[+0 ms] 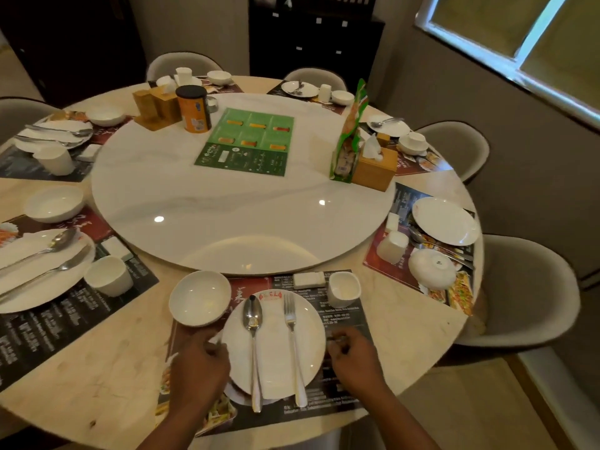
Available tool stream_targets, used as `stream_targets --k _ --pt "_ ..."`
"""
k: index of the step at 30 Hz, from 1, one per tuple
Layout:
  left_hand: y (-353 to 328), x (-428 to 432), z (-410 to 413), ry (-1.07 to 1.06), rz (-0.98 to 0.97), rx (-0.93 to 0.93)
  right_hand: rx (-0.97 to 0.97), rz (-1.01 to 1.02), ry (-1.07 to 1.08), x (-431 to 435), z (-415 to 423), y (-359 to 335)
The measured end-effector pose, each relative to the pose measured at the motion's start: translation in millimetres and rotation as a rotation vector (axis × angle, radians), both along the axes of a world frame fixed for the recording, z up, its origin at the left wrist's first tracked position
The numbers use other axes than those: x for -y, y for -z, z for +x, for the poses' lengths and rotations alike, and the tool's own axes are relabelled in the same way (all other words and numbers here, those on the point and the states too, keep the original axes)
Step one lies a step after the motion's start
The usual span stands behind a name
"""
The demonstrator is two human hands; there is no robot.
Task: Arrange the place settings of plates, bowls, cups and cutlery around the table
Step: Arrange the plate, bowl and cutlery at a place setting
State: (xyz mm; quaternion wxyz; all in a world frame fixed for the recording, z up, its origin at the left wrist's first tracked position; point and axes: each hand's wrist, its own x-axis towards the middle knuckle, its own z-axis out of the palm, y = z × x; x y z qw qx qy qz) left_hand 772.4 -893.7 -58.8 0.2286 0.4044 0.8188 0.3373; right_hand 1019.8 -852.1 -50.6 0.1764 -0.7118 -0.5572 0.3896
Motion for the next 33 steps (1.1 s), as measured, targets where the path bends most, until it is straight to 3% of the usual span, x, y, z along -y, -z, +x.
stream_targets --k 4,10,20,26,33 --pt "-29 -4 23 0.004 0.076 -0.002 0.078 -0.029 -0.058 3 32 -7" --pt "-51 -21 108 0.202 0.177 0.001 0.135 0.014 -0.081 -27 119 -16" --pt "-37 -66 314 0.337 0.094 0.080 0.095 0.118 -0.278 -97 285 -29" --pt "-55 -109 370 0.217 0.046 0.096 0.200 0.243 -0.437 -148 325 -75" --pt "-49 -147 374 0.025 0.088 0.187 0.221 0.388 -0.605 -212 283 -81"
